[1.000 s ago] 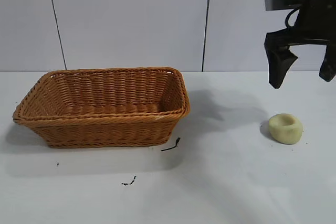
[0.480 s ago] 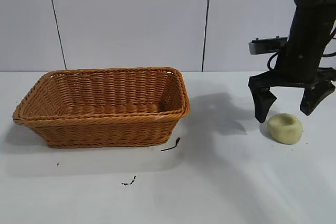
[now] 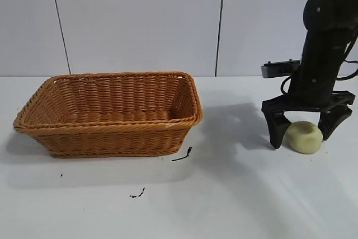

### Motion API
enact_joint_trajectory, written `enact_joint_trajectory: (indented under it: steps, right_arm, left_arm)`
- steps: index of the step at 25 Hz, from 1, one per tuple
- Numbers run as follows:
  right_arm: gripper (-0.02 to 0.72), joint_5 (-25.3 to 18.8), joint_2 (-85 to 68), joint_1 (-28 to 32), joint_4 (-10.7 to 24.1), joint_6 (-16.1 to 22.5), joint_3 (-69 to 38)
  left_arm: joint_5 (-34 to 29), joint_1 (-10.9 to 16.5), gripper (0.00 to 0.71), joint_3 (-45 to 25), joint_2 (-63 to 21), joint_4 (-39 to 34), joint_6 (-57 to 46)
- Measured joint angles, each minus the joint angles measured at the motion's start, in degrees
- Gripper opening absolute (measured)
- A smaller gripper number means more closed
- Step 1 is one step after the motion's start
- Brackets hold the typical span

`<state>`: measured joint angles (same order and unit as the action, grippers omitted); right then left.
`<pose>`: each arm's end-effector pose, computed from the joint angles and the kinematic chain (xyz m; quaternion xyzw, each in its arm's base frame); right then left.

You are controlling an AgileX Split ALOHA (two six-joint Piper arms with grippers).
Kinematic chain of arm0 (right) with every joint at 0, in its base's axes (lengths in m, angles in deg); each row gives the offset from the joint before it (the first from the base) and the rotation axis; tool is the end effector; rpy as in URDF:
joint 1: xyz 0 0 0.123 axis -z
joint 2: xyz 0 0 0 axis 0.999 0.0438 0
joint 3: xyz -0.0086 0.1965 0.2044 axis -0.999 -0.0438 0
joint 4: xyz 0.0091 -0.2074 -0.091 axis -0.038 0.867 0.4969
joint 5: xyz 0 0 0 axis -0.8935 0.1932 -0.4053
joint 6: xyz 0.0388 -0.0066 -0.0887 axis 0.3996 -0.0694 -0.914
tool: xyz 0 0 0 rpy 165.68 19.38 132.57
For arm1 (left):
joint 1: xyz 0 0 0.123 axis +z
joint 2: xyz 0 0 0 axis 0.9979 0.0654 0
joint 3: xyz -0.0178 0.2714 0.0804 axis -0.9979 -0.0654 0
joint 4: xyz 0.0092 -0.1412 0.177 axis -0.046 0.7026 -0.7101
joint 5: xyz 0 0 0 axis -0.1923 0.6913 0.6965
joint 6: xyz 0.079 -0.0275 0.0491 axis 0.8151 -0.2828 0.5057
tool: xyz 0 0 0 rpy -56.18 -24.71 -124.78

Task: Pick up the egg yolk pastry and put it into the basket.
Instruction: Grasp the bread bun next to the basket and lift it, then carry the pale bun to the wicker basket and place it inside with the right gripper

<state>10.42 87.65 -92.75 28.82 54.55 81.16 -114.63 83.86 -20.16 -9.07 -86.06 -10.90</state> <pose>0.4008 0.0357 0.1175 -0.0727 0.9959 -0.0053 0.0535 -0.0218 0.0075 0.2621 -0.0117 0.8519 0.0113 0.5234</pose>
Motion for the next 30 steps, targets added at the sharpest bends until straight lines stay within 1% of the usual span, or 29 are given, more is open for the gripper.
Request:
enact_joint_trajectory:
  steps: [2,6,8,10,11,14,17,21,24,27,30]
  right_arm:
    - [0.650,0.0,0.0,0.0,0.0,0.0,0.0]
    - [0.446,-0.9,0.0,0.0,0.1,-0.1,0.0]
    - [0.326,-1.6,0.0,0.0,0.1,-0.1,0.0]
    - [0.241,-1.9,0.0,0.0,0.0,-0.1,0.0]
    - [0.218,-1.9,0.0,0.0,0.0,-0.1,0.0]
    - [0.189,-2.1,-0.3,0.0,0.0,-0.1,0.2]
    - [0.176,-2.4,-0.9,0.0,0.0,-0.1,0.6]
    - [0.131,-3.2,-1.7,0.0,0.0,-0.1,0.9]
    - [0.119,-3.8,-2.4,0.0,0.0,-0.1,1.0]
    - [0.117,-6.3,-4.0,0.0,0.0,-0.1,2.3]
    - [0.117,-11.7,-6.6,0.0,0.0,-0.2,5.8]
  left_arm:
    - [0.0,0.0,0.696,0.0,0.0,0.0,0.0]
    - [0.0,0.0,0.696,0.0,0.0,0.0,0.0]
    - [0.0,0.0,0.696,0.0,0.0,0.0,0.0]
    - [0.0,0.0,0.696,0.0,0.0,0.0,0.0]
    - [0.0,0.0,0.696,0.0,0.0,0.0,0.0]
    - [0.0,0.0,0.696,0.0,0.0,0.0,0.0]
    - [0.0,0.0,0.696,0.0,0.0,0.0,0.0]
    - [0.0,0.0,0.696,0.0,0.0,0.0,0.0]
    - [0.0,0.0,0.696,0.0,0.0,0.0,0.0]
    - [0.0,0.0,0.696,0.0,0.0,0.0,0.0]
    - [0.0,0.0,0.696,0.0,0.0,0.0,0.0]
